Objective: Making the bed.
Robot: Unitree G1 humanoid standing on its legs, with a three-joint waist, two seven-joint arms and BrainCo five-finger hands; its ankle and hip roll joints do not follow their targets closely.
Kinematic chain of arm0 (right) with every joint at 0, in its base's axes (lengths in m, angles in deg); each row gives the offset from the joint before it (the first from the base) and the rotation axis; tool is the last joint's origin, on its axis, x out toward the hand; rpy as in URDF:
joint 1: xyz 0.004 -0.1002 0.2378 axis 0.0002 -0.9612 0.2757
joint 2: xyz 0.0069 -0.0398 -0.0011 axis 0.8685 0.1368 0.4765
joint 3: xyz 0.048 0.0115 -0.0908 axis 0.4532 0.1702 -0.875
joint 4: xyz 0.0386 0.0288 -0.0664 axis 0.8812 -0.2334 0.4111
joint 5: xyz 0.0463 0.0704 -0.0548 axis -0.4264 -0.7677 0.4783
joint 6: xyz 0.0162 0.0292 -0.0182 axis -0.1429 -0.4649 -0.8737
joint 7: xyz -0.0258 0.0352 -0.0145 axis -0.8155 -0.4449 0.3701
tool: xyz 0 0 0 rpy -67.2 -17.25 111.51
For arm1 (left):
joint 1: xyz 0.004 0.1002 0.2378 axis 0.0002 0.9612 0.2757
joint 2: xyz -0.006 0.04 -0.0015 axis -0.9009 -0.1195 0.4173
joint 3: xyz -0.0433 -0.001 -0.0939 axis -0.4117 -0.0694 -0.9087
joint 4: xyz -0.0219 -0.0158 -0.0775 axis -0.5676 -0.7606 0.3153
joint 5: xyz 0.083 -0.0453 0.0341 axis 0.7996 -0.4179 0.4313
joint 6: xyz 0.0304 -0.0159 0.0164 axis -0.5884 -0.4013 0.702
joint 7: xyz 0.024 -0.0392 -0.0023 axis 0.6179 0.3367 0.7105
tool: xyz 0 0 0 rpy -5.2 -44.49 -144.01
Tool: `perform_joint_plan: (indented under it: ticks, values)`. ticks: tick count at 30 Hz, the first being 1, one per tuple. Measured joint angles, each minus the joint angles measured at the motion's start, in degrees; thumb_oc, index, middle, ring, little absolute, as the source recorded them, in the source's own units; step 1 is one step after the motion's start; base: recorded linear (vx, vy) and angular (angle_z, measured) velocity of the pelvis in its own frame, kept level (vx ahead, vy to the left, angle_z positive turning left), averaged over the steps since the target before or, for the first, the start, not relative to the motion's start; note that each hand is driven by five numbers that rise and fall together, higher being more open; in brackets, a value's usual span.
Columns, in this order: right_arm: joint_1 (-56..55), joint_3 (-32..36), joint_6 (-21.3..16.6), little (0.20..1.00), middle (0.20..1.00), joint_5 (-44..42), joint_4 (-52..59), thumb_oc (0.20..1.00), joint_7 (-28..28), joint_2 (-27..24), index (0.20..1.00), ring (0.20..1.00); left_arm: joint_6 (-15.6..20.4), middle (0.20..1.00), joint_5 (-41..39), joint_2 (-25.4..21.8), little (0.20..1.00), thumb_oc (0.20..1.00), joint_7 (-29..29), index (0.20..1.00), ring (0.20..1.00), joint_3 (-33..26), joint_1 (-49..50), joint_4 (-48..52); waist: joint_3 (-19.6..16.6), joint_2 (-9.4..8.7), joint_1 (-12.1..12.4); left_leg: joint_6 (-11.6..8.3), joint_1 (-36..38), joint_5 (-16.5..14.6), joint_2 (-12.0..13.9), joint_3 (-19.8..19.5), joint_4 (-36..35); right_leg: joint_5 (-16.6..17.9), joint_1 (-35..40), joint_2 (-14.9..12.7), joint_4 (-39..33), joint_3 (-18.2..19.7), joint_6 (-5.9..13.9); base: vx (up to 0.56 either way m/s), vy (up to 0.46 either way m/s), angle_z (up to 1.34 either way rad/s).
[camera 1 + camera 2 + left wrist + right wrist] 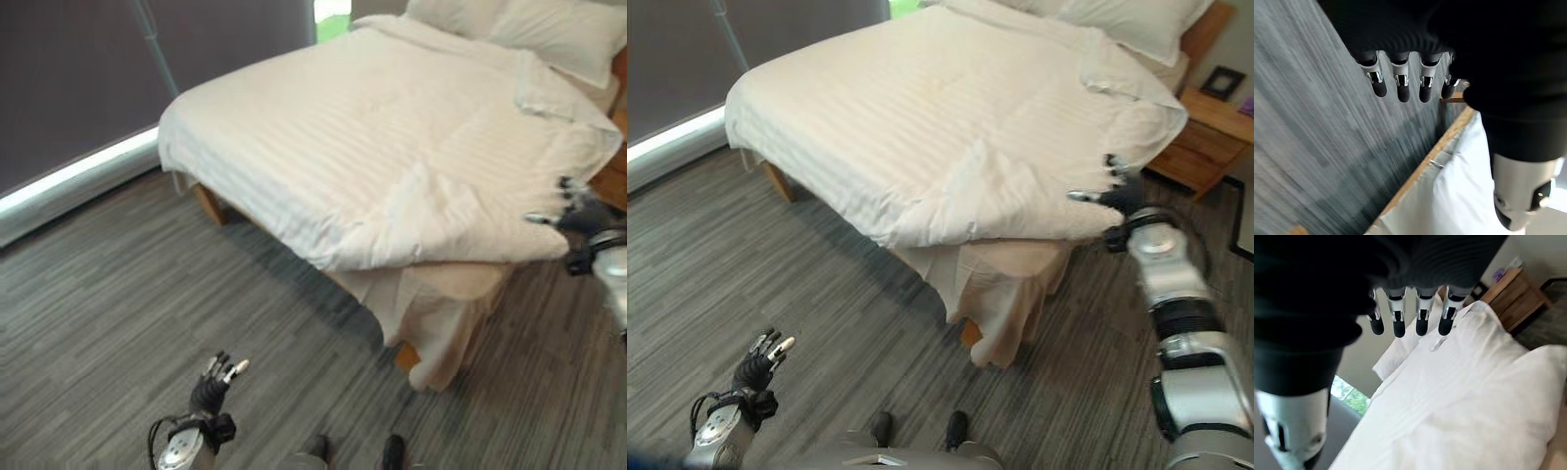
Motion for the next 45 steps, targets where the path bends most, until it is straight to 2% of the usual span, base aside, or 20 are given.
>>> perform_joint_plan:
  ticks: [6,11,14,15,16,18,19,20,23,24,25,26,27,28,30,31,34,35,40,45]
  values:
    - [13.42,-3.82,-0.76,1.0,1.0,0.16,-3.04,1.0,-3.35,-0.6,1.0,1.0,0.03,1.0,-0.93,-1.21,1.0,1.0,-0.03,1.0,1.0,0.32,-0.32,0.06,0.64,-0.39,0.6,-0.14,-2.03,0.63,0.9,-1.12,0.28,-0.19,-1.78,0.84,-0.05,-1.45,-0.25,0.01,0.001,0.12]
    - [14.58,-6.82,-0.63,1.0,1.0,1.85,-1.24,1.0,-3.5,2.37,1.0,1.0,0.03,1.0,-1.03,-1.17,1.0,1.0,0.09,1.0,1.0,0.86,-1.36,0.07,0.79,-0.59,1.58,-0.13,-2.71,0.65,0.8,-0.57,0.27,-0.07,-2.98,0.9,0.19,-0.32,-0.38,0.07,0.05,-0.11]
    - [14.58,-8.39,-0.61,1.0,1.0,2.39,0.44,1.0,-3.38,2.5,1.0,1.0,0.03,1.0,-1.06,-1.19,1.0,1.0,0.17,1.0,1.0,0.88,-2.65,0.05,1.41,-0.55,1.69,1.07,-2.03,1.44,-0.08,-0.48,1.16,-0.19,-2.79,0.55,1.58,0.36,-0.33,-0.01,0.123,-0.17]
    - [14.66,-8.07,-0.89,1.0,1.0,4.35,1.65,1.0,-3.39,2.61,1.0,1.0,0.04,1.0,-1.07,-1.04,1.0,1.0,0.52,1.0,1.0,1.63,-5.37,-1.31,3.99,1.48,1.6,1.59,-1.13,1.58,0.09,0.51,3.89,-2.14,-6.5,0.14,12.94,1.03,2.05,0.02,0.076,-0.3]
    - [14.31,-8.13,-0.85,1.0,1.0,4.71,1.99,1.0,-3.26,2.63,1.0,1.0,0.06,1.0,-1.07,-1.12,1.0,1.0,0.57,1.0,1.0,1.97,-5.93,-1.73,4.71,2.62,1.25,1.61,-0.28,1.65,1.11,0.69,3.78,-2.66,-8.45,0.09,18.41,1.24,2.69,0.08,0.014,-0.29]
    - [13.62,-8.11,-0.46,1.0,1.0,4.85,1.87,1.0,-3.0,2.29,1.0,1.0,0.89,1.0,-1.07,-2.1,1.0,1.0,0.78,1.0,1.0,1.8,-8.23,-2.8,6.19,3.04,-0.38,1.96,2.28,0.8,0.27,-0.17,3.37,-5.74,-13.21,-1.21,30.74,4.41,5.58,0.21,-0.065,0.07]
    - [13.65,-8.09,-0.39,1.0,1.0,5.99,2.68,1.0,-2.47,2.03,1.0,1.0,1.41,1.0,-1.06,-2.77,1.0,1.0,0.9,1.0,1.0,0.69,-9.11,-3.02,6.18,2.88,-2.03,2.44,3.25,-3.06,-0.46,-2.51,2.89,-7.99,-15.41,-2.28,32.6,5.56,5.31,0.28,-0.159,0.11]
    - [13.67,-8.1,-0.45,1.0,1.0,6.86,4.13,1.0,-2.12,1.52,1.0,1.0,1.7,1.0,-1.07,-2.9,1.0,1.0,1.02,1.0,1.0,-0.9,-9.27,-3.07,6.41,2.47,-2.4,1.7,3.55,-3.54,-0.84,-2.45,2.42,-8.16,-16.7,-3.47,30.3,5.88,5.21,0.2,-0.137,0.06]
    - [12.86,-8.3,-0.38,1.0,1.0,7.82,4.5,1.0,-0.99,-0.44,1.0,1.0,2.26,1.0,-2.8,-3.31,1.0,1.0,2.21,1.0,1.0,-4.14,-10.18,-3.05,6.32,1.53,-4.36,0.13,3.16,-4.93,-0.66,-3.56,3.14,-6.37,-14.99,-5.51,14.08,5.36,4.65,0.25,-0.313,0.32]
    - [9.58,-8.28,-0.37,1.0,1.0,9.07,5.29,1.0,-0.83,-3.29,1.0,1.0,2.53,1.0,-3.6,-3.27,1.0,1.0,3.03,1.0,1.0,-5.17,-11.09,-2.98,5.88,0.94,-5.01,-1.01,3.03,-5.67,0.21,-5.92,3.49,-5.98,-12.59,-4.69,13.76,6.15,3.86,0.16,-0.293,0.78]
    - [8.6,-8.31,0.49,1.0,1.0,9.1,4.7,1.0,-0.09,-4.52,1.0,1.0,2.55,1.0,-3.74,-3.37,1.0,1.0,2.99,1.0,1.0,-6.47,-11.11,-2.95,5.45,0.28,-4.58,-1.41,3.62,-5.98,1.67,-5.84,3.42,-6.32,-10.03,-2.45,13.07,6.73,3.2,0.14,-0.311,0.71]
    - [9.29,-8.27,0.56,1.0,1.0,9.09,3.01,1.0,0.14,-4.65,1.0,1.0,2.72,1.0,-4.1,-4.42,1.0,1.0,3.45,1.0,1.0,-6.71,-10.82,-3.03,4.61,-1.24,-4.02,-0.87,3.85,-4.61,1.71,-5.53,3.96,-6.51,-7.28,-1.28,12.55,6.62,2.33,0.14,-0.309,0.51]
    - [9.83,-8.03,0.4,1.0,1.0,8.82,0.66,1.0,-0.11,-4.76,1.0,1.0,2.88,1.0,-5.12,-3.59,1.0,1.0,3.75,1.0,1.0,-6.68,-12.24,-4.92,4.55,-1.87,-4.16,-2.64,1.12,-2.32,1.32,-4.5,10.22,-4.49,-4.98,-0.79,10.25,5.11,-0.31,0.11,-0.274,0.73]
    - [10.33,-8.06,0.53,1.0,1.0,8.45,-1.79,1.0,-0.15,-4.83,1.0,1.0,2.99,1.0,-5.9,-2.17,1.0,1.0,3.92,1.0,1.0,-6.07,-13.7,-5.25,4.56,-3.46,-3.89,-3.77,-3.29,-1.49,0.27,-3.0,19.1,-4.16,-2.87,-1.51,8.38,3.35,-1.82,0.12,-0.227,0.83]
    - [10.62,-8.97,0.32,1.0,1.0,8.42,-2.54,1.0,-0.06,-4.81,1.0,1.0,3.32,1.0,-7.61,-0.19,1.0,1.0,3.55,1.0,1.0,-2.46,-14.0,-4.85,4.43,-4.31,-1.77,-3.64,-7.96,0.01,0.89,-0.66,28.34,-3.69,0.98,-0.82,4.78,1.39,-3.79,0.17,-0.142,0.64]
    - [10.95,-10.96,0.33,1.0,1.0,8.45,-2.77,1.0,0.51,-4.87,1.0,1.0,3.26,1.0,-7.7,-0.08,1.0,1.0,3.0,1.0,1.0,0.51,-12.9,-3.62,4.56,-5.34,-1.61,-3.78,-7.62,0.01,2.11,4.83,20.08,-3.13,4.7,-0.12,0.25,-1.17,-4.55,0.2,-0.085,0.7]
    - [9.98,-11.56,0.27,1.0,1.0,8.97,-1.0,1.0,0.99,-4.66,1.0,1.0,3.3,1.0,-7.68,-0.11,1.0,1.0,2.75,1.0,1.0,1.48,-11.06,-1.66,4.5,-5.12,-1.45,-2.7,-6.36,0.76,0.9,7.54,7.05,-3.52,4.97,1.59,0.3,-2.01,-3.95,0.13,0.0,0.29]
    - [8.82,-12.13,-0.04,1.0,1.0,9.17,0.27,1.0,1.52,-3.85,1.0,1.0,3.24,1.0,-7.75,-0.11,1.0,1.0,2.76,1.0,1.0,1.45,-9.58,-1.58,4.42,-4.9,-1.56,-2.1,-5.43,1.18,-0.67,6.49,5.95,-3.52,5.45,3.0,0.28,-1.66,-3.95,0.17,0.064,-0.18]
    - [7.59,-14.5,-0.04,1.0,1.0,14.13,4.04,1.0,3.34,-3.6,1.0,1.0,3.23,1.0,-7.86,-0.04,1.0,1.0,1.95,1.0,1.0,1.1,-8.88,-1.98,4.17,-4.41,-2.85,-1.06,1.08,1.91,-1.01,6.93,-0.28,-4.14,5.77,5.4,0.27,-0.46,-4.22,0.09,0.077,-0.25]
    - [6.79,-17.4,-0.25,1.0,1.0,16.07,6.8,1.0,4.17,-1.95,1.0,1.0,3.23,1.0,-7.83,0.13,1.0,1.0,0.93,1.0,1.0,1.25,-6.65,-2.77,2.27,-0.66,-3.0,-1.39,0.98,2.05,1.56,6.83,-0.23,-3.36,1.87,5.53,0.25,-1.29,-5.58,0.01,0.048,0.04]
